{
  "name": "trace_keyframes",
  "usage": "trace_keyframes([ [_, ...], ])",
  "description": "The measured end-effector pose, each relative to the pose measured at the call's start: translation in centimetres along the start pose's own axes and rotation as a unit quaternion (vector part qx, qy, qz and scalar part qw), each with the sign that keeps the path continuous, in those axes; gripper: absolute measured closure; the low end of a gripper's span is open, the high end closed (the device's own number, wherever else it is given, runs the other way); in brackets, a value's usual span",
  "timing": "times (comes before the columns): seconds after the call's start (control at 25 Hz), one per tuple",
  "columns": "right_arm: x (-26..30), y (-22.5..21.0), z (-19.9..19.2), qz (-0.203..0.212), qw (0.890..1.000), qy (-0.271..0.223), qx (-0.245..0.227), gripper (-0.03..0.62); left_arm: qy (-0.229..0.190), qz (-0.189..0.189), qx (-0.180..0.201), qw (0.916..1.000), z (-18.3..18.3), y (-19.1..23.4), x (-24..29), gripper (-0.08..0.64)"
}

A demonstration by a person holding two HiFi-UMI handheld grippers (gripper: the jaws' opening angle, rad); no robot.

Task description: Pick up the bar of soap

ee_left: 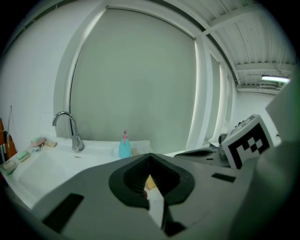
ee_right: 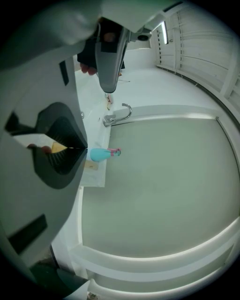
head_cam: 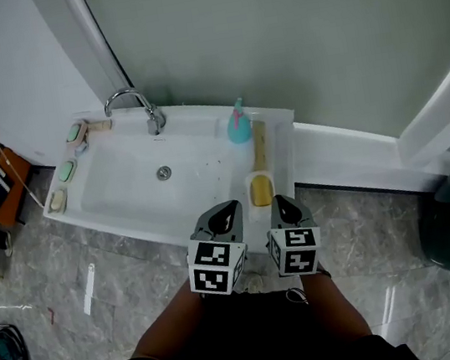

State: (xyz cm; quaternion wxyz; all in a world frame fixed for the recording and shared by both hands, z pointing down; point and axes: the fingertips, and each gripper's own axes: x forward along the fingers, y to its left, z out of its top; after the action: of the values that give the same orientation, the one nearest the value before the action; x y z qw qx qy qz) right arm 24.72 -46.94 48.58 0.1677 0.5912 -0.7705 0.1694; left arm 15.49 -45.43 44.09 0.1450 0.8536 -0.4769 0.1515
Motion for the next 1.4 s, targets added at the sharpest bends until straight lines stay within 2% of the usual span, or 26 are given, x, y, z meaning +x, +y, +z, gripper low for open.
trace_keyframes([
  [0.28, 1.9, -0.3, -0.7, 0.007, 1.000, 0.018, -0.001, 0.591, 0.009, 0.009, -0.011, 0.9999, -0.5, 1.7, 0.7, 0.560],
  [0.52, 3.6, -0.7, -1.1, -0.016, 0.999, 0.033, -0.004, 0.591, 0.019, -0.005, -0.014, 0.9997, -1.2, 3.1, 1.5, 0.560],
  [0.88, 6.4, 0.1, -2.9, -0.027, 0.997, 0.078, -0.003, 0.512, 0.026, -0.031, -0.001, 0.9992, -1.0, 5.3, 2.6, 0.560],
  [1.4, 9.0, 0.2, -5.8, -0.040, 0.988, 0.148, 0.005, 0.446, 0.030, -0.055, 0.003, 0.9980, -0.7, 7.7, 3.8, 0.560],
])
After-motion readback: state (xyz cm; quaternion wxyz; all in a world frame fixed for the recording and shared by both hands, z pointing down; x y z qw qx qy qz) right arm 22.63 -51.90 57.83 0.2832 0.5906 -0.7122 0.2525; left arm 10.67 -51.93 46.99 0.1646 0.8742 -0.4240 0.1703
